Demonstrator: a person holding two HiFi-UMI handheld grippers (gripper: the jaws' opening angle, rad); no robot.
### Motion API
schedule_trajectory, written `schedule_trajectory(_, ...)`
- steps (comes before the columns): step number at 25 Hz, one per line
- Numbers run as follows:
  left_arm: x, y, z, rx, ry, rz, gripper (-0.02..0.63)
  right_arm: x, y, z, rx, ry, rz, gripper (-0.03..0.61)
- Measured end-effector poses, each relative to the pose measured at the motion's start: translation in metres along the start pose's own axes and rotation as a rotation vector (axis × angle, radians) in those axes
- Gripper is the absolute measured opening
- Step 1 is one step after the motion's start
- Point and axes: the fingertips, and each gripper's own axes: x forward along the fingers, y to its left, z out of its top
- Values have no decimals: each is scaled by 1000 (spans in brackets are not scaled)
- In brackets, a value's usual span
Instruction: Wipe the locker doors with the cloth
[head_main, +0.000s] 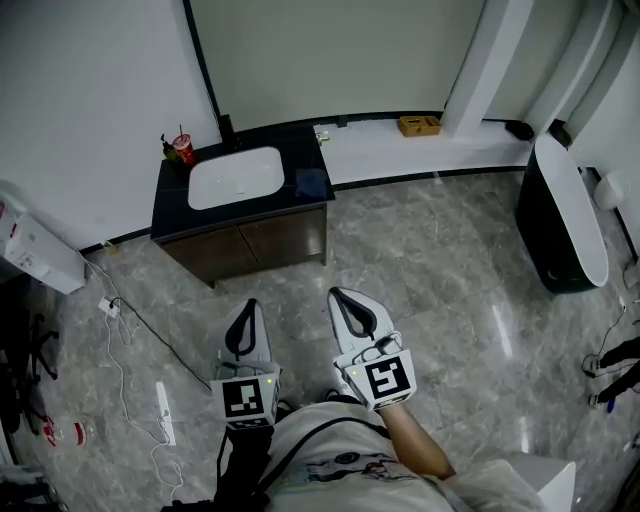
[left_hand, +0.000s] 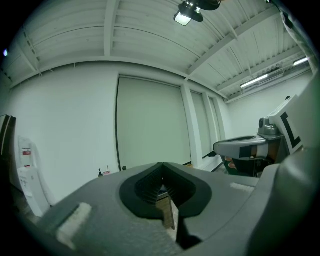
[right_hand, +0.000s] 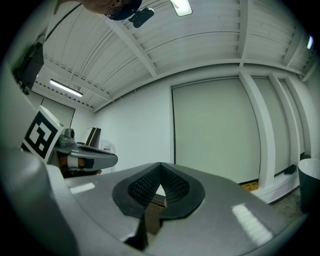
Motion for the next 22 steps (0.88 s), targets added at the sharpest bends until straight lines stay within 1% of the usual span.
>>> schedule_trajectory(5,10,-22,-4,-3,14,10,2,-6,-22,-5,-2,16,23,5)
schedule_trajectory(9,18,-22,-9,-2,40,19,2,0,-34,-13,22,36,31,5)
schedule_trajectory(12,27,-9,-15,-2,56,30,2,17,-34,-18,23,46,41,5)
schedule_trajectory(15,44,9,-21,-18,68,34,2,42,-33,-24,21,48,50,5)
schedule_trajectory(19,89,33,-17,-18,28,-4,2,85,-32,-25,-7,39,49,5)
schedule_trajectory(22,131,54,-19,-28,19,-43,2,125,-44,-23,-10,26,10,5)
